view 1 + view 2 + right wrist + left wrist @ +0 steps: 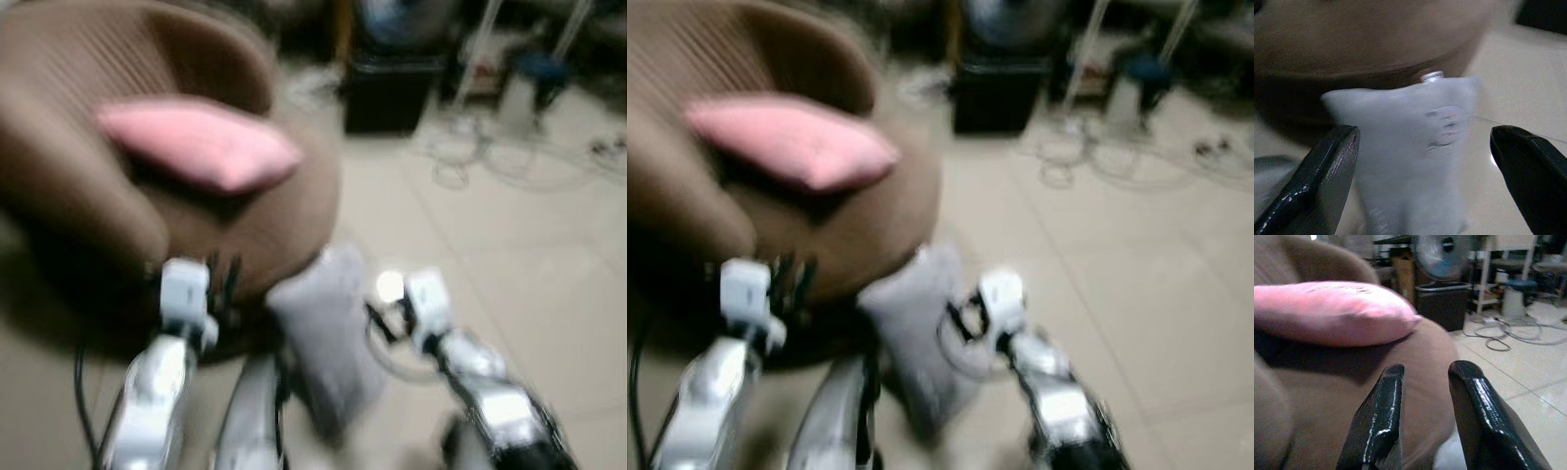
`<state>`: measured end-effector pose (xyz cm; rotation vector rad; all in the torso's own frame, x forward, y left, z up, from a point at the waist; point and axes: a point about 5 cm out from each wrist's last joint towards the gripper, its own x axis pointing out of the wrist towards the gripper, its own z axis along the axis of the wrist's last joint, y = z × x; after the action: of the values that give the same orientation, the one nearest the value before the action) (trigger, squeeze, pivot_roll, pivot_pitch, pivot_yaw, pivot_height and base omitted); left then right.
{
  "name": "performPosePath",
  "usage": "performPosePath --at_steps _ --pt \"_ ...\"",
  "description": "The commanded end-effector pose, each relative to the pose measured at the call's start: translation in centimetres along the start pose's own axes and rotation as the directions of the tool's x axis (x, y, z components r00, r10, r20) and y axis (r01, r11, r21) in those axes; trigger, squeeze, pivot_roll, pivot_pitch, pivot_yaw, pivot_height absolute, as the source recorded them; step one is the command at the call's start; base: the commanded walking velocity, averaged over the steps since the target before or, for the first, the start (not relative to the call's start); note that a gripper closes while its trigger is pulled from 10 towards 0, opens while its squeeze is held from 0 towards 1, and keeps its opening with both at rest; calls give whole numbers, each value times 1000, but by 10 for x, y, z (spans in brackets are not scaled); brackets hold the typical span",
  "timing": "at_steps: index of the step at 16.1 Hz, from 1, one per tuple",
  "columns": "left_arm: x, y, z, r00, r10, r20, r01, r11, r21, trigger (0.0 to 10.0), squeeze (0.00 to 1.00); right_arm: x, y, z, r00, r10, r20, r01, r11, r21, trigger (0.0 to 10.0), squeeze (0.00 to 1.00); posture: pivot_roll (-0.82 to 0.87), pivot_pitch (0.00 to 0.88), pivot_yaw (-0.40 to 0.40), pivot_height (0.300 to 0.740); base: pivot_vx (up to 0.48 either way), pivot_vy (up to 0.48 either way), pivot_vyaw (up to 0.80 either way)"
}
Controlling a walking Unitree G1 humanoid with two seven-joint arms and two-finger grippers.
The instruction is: Move the pillow to the sofa from floor
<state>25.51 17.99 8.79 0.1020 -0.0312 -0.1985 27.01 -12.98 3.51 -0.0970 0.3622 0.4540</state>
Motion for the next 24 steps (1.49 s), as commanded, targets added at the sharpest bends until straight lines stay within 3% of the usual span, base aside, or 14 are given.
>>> performPosePath --at_steps 1,8,13,20,24 --pt "-1 -4 -1 1000 -1 -13 1 1000 -5 10000 0 -4 -12 1 1000 -25 6 25 999 -28 10000 0 136 0 -28 533 285 0 800" --pt "0 -15 -3 997 -55 -53 55 998 -1 10000 0 -8 -20 -5 996 -83 -5 83 997 3 10000 0 123 0 -25 533 304 0 114" --pt "3 -18 -5 994 -81 -77 81 997 -2 10000 0 -15 -26 -14 990 -139 -31 140 989 54 10000 0 112 0 -19 533 0 0 0" --pt "5 -21 -1 992 -114 -52 114 993 -13 10000 0 -18 -23 -14 989 -148 -20 149 986 71 10000 0 101 0 -7 533 161 0 -759" --pt "6 -23 -1 991 -128 -49 128 992 -5 10000 0 -18 -22 -16 987 -154 -36 156 987 46 10000 0 103 0 -6 533 326 0 0"
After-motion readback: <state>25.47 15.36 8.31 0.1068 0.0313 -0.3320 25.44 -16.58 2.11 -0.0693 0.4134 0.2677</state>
